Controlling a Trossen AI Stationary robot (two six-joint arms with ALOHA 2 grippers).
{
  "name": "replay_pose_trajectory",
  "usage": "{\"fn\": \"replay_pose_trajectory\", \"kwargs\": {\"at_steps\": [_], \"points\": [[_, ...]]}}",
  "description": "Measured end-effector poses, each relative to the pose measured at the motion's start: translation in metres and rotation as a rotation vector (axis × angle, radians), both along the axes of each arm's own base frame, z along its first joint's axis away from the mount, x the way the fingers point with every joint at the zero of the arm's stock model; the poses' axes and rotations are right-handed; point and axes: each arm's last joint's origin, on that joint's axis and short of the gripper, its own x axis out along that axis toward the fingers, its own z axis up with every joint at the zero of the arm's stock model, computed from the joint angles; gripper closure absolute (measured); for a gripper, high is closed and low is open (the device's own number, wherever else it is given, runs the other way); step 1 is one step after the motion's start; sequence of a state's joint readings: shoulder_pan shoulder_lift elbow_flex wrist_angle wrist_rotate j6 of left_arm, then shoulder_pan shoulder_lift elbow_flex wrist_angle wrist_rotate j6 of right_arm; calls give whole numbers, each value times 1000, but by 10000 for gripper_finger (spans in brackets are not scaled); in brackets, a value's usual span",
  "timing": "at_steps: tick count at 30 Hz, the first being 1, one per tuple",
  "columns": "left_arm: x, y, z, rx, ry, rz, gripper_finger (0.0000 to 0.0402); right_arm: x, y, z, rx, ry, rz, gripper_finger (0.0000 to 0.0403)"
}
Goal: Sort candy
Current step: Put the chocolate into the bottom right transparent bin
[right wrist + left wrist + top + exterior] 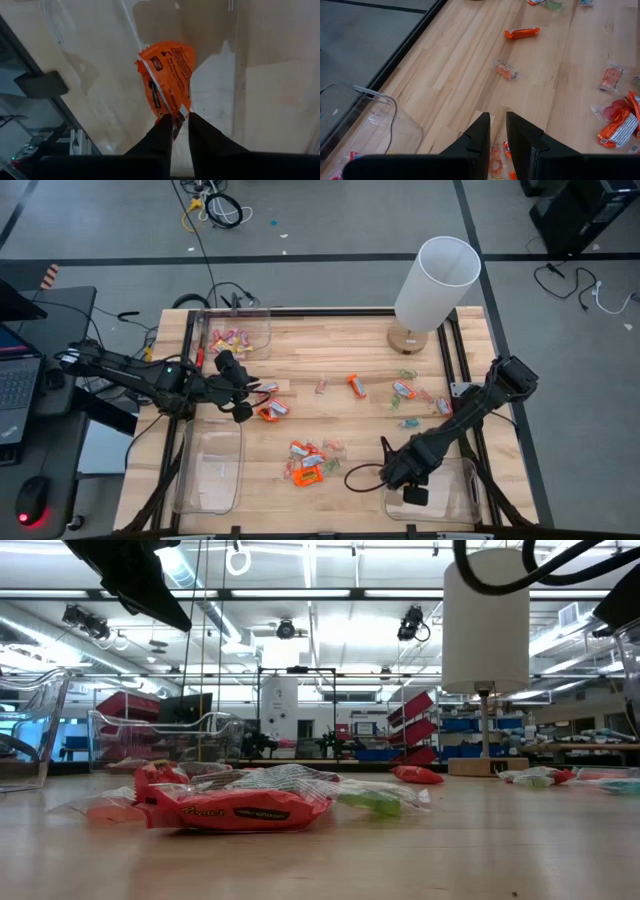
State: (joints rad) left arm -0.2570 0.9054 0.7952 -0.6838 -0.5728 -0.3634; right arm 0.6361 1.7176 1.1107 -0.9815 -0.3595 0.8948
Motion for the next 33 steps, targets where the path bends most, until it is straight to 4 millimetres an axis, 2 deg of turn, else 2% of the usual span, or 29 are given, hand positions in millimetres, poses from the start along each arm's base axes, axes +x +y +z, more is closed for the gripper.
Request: {"fn": "replay_pose_trajectory", "kwargs": {"at_steps": [8,18,25,33], "points": [[0,0,0,0,0,0,335,-1,-5,1,-16,36,-15,315],[0,0,0,0,0,0,335,-7,-4,13,-3,14,-48,318],[0,0,0,0,0,0,335,-14,12,13,15,-62,50,318],[0,0,0,0,0,0,335,-26,35,13,-71,-255,153,314]]}}
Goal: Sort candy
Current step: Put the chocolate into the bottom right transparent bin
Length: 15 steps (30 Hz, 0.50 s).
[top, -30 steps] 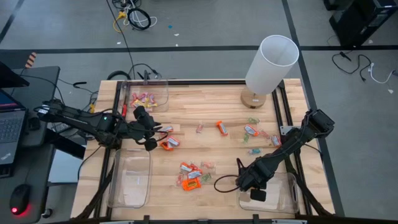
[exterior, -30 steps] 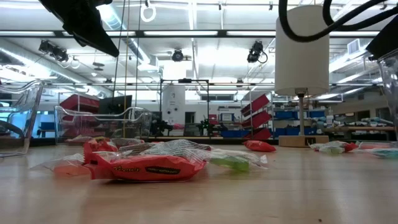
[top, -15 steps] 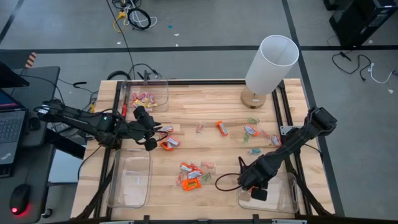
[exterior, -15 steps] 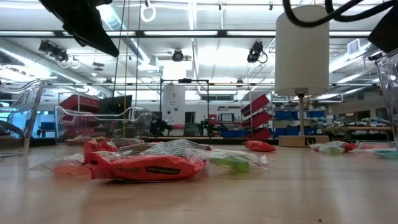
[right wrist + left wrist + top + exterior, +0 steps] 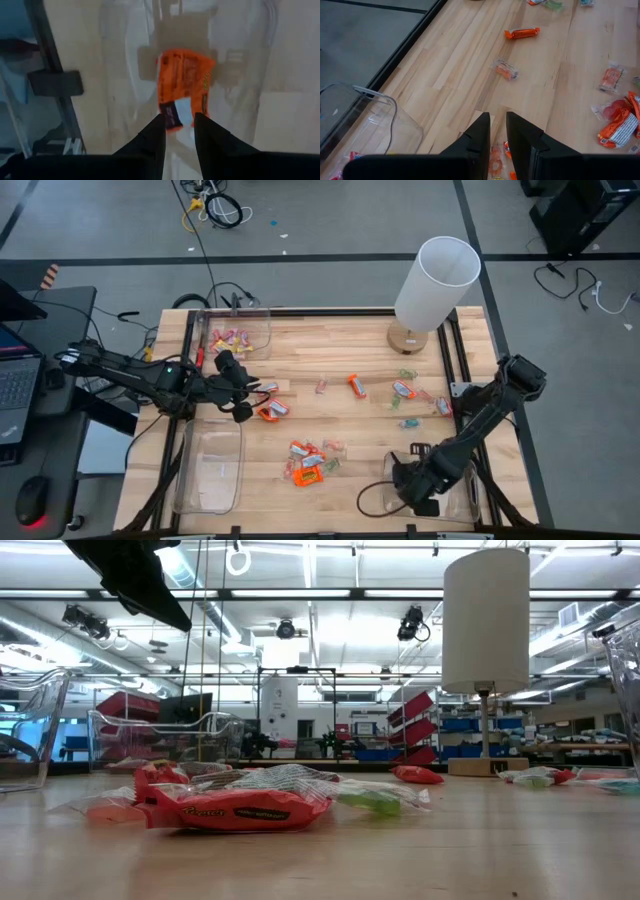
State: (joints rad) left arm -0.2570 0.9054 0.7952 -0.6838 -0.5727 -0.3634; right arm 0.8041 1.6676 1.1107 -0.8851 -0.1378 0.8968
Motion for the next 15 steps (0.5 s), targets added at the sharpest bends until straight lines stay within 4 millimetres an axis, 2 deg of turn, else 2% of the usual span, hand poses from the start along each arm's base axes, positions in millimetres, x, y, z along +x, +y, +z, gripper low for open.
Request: {"fn": "replay_pose_trajectory", "kwargs": {"at_steps": [6,15], "points": [[0,0,0,0,0,0,335,-5,6,0,-4,-16,22,314],[0,0,0,9,5,-8,335,-4,2,1,-12,-4,-19,314]]}}
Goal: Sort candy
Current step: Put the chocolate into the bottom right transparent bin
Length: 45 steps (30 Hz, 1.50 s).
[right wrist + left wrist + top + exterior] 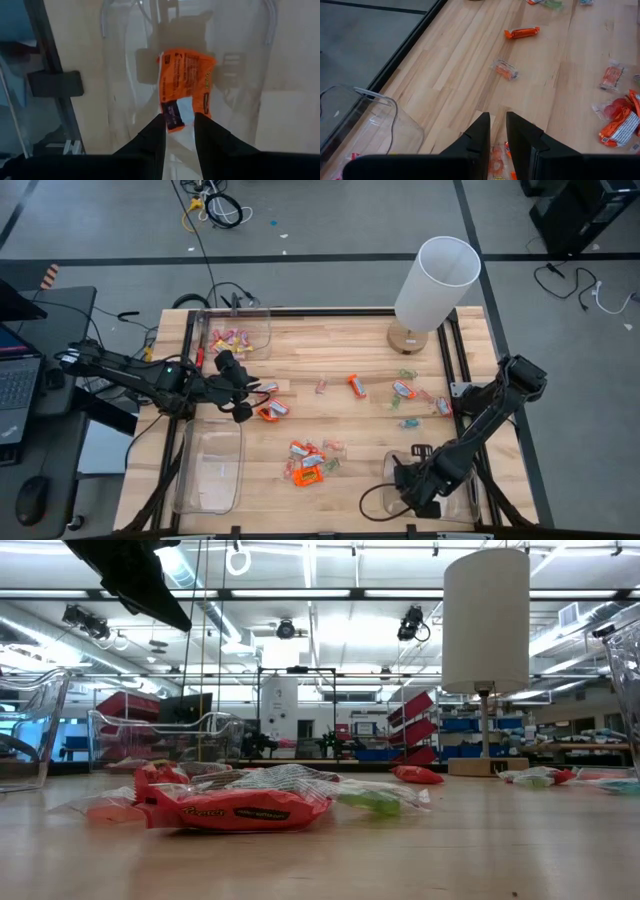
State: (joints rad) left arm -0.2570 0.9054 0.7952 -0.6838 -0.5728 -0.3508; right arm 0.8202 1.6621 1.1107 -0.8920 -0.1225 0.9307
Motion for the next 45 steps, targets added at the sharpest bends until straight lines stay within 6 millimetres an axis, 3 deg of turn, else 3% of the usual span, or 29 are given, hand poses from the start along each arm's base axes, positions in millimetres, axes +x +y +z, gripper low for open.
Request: {"fn": "replay_pose_trajectory", "kwargs": {"at_steps": [7,16,25,29,36,45], "points": [[1,0,1,-4,-13,0,335,-9,-10,21,83,82,-104,317],[2,-1,2,-8,-35,-1,335,-26,-33,67,208,64,-326,334],[2,-1,2,-6,-35,-3,335,-39,-70,104,193,-200,-432,344],[3,-1,3,-2,-33,-7,335,-39,-95,107,15,-311,-413,344],[4,-1,4,11,-41,-21,335,-26,-139,100,-296,-288,-415,344],[4,-1,4,10,-48,-21,335,-5,-189,91,-439,-181,-483,344]]}}
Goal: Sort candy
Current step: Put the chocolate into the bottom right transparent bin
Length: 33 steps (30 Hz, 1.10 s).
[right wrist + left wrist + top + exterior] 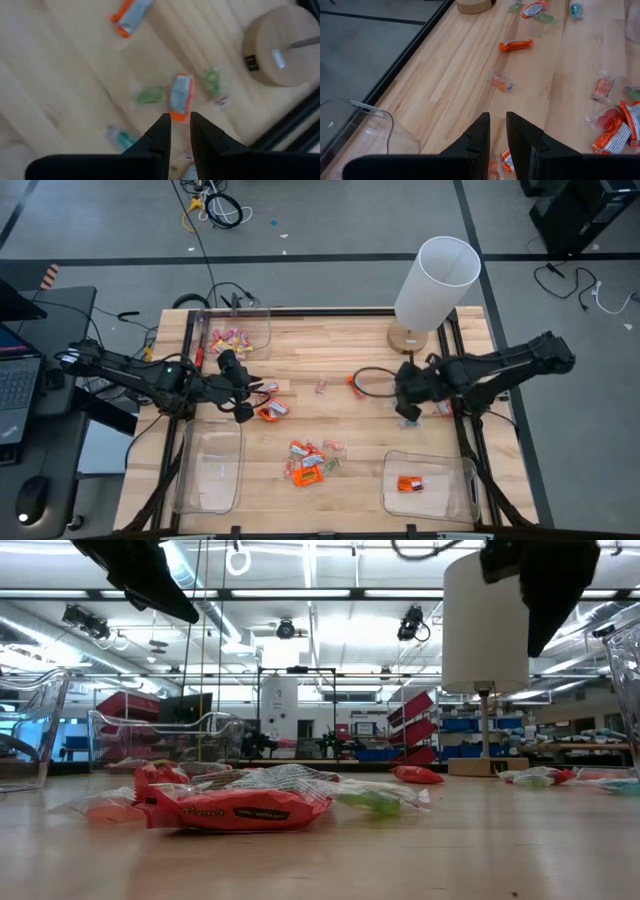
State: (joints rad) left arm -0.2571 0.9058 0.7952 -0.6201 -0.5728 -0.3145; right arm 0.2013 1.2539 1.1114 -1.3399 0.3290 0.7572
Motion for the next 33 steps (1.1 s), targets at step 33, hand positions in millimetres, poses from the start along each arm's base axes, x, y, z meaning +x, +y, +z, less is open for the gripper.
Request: {"fn": "replay_pose_trajectory", "kwargs": {"at_steps": [33], "points": [[0,0,0,18,12,-13,335,6,-16,-68,-1,31,427,315]]}}
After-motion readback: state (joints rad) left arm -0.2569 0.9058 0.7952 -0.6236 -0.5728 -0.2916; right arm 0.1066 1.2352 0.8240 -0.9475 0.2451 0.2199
